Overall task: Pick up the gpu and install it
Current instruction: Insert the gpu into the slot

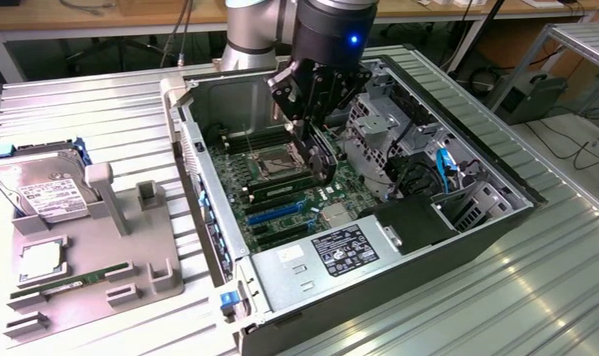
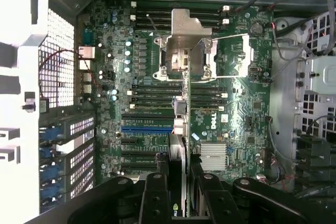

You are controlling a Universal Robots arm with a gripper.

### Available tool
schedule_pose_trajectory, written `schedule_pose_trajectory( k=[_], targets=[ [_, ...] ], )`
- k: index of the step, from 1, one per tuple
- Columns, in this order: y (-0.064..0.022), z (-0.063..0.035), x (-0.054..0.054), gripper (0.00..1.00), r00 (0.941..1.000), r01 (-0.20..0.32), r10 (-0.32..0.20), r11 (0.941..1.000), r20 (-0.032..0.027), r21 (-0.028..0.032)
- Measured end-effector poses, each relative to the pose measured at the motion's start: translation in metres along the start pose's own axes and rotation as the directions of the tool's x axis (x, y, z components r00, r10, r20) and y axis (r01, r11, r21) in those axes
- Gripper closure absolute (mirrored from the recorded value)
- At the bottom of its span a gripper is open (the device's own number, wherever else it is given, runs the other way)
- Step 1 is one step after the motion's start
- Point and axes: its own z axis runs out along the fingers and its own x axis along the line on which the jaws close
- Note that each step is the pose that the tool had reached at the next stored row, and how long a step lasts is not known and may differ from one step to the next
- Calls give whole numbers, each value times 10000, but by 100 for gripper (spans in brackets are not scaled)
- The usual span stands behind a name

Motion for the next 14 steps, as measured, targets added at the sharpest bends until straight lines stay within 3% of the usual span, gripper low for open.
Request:
schedule_pose_trajectory(
  k=[3,8,12,14],
  targets=[
    [0,1,0,74,9983,583,-583,9983,-20,-15],
    [-1,6,0,74,9876,1567,-1567,9876,-48,-45],
    [-1,14,1,74,9730,2305,-2305,9730,-63,-69],
    [-1,25,1,74,9612,2758,-2759,9612,-73,-85]
  ],
)
